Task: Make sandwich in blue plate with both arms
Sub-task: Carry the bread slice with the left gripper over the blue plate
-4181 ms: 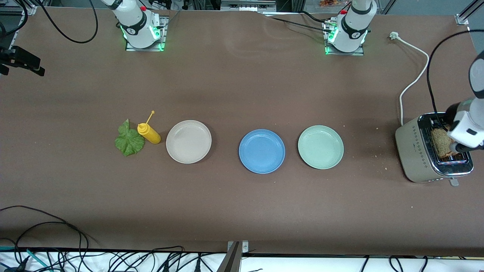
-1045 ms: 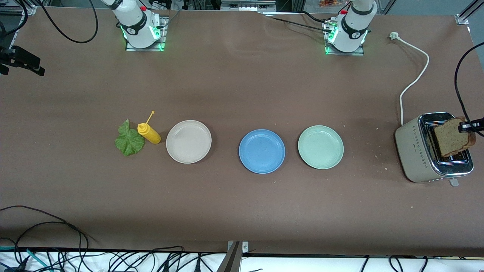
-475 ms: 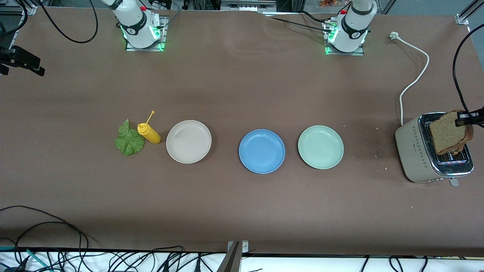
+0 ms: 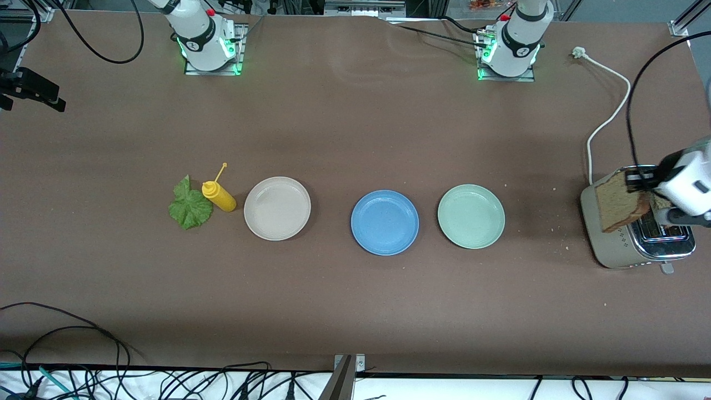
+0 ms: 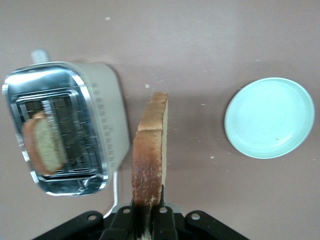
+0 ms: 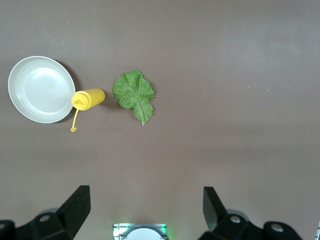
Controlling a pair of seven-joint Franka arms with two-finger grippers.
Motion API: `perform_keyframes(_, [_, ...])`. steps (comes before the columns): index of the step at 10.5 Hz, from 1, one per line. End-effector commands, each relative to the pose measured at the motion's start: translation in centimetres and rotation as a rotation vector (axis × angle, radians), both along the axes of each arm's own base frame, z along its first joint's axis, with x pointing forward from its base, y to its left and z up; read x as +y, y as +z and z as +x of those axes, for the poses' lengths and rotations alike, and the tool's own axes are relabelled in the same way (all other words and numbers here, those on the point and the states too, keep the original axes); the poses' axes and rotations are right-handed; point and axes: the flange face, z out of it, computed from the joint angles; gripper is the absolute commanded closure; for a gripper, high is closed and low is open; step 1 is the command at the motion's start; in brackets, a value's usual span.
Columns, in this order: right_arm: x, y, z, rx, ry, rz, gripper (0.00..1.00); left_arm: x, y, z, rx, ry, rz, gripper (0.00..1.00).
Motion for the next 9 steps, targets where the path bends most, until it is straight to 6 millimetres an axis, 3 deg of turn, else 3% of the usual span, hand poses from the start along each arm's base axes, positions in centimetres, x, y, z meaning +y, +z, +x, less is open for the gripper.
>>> perform_keyframes(1, [-0.1,0.6,-0.1,-0.007,0.006,0.017,0.0,-7.2,-2.2,0.3,0.043,0.059,-0.099,1.0])
perform_keyframes(4, [-0.1,0.6,-0.1,-0.007,0.008,0.017,0.0,-12.0,-7.1,0.4,0.103,0.185,-0.369,1.0])
perform_keyframes(7, [-0.1,0.7,-0.1,-0.008,0.006,0.016,0.0,-21.2,-12.2,0.9,0.116,0.188,-0.486,1.0])
perform_keyframes(9, [-0.1,0.6,-0.1,-0.007,0.006,0.016,0.0,-26.2,-15.7,1.2,0.13,0.267,-0.562,1.0])
